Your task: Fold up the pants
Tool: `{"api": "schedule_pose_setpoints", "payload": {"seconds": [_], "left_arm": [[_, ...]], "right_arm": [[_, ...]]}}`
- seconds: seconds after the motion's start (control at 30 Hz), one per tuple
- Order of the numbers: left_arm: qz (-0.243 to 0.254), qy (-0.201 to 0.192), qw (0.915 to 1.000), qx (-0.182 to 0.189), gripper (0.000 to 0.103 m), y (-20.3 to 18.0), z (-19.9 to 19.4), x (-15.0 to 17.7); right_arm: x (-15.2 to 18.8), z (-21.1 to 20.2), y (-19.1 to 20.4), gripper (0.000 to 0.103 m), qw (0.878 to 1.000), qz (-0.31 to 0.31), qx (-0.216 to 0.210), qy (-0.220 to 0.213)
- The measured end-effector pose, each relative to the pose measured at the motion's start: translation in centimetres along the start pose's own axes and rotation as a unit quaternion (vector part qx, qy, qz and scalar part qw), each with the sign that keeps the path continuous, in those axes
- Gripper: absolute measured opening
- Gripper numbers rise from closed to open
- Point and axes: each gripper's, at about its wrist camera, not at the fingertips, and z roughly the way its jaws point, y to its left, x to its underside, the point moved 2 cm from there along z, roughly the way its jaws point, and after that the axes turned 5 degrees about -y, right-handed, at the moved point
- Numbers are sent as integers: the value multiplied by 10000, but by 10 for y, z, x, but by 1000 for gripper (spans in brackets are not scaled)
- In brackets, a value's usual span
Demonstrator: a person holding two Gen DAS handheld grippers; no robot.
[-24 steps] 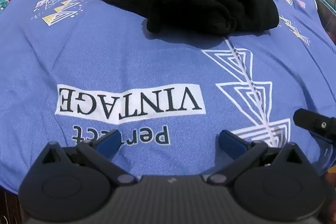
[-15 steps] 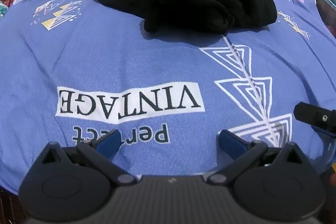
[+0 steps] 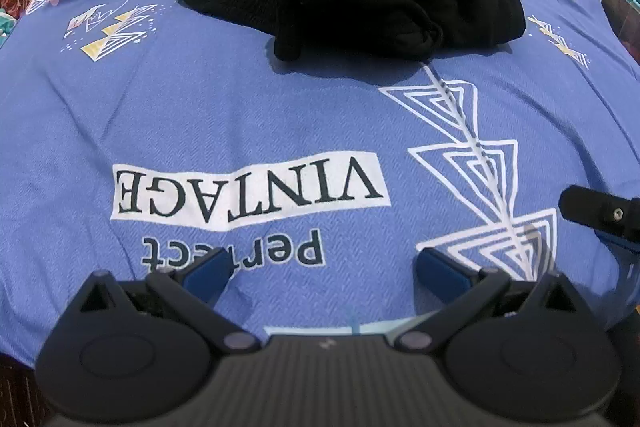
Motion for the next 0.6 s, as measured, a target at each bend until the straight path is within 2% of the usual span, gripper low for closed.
{"api": "schedule_pose_setpoints", "payload": {"seconds": [0.5,0.6], "left_arm": [[-43,17,10000,19,103,-5,3,3],[-43,76,9999,88,103,-3,4,1]], "right_arm": [[0,-2,2,103,10000,-44,5,2],[0,-6,5,103,9997,-173,149,-69]]}}
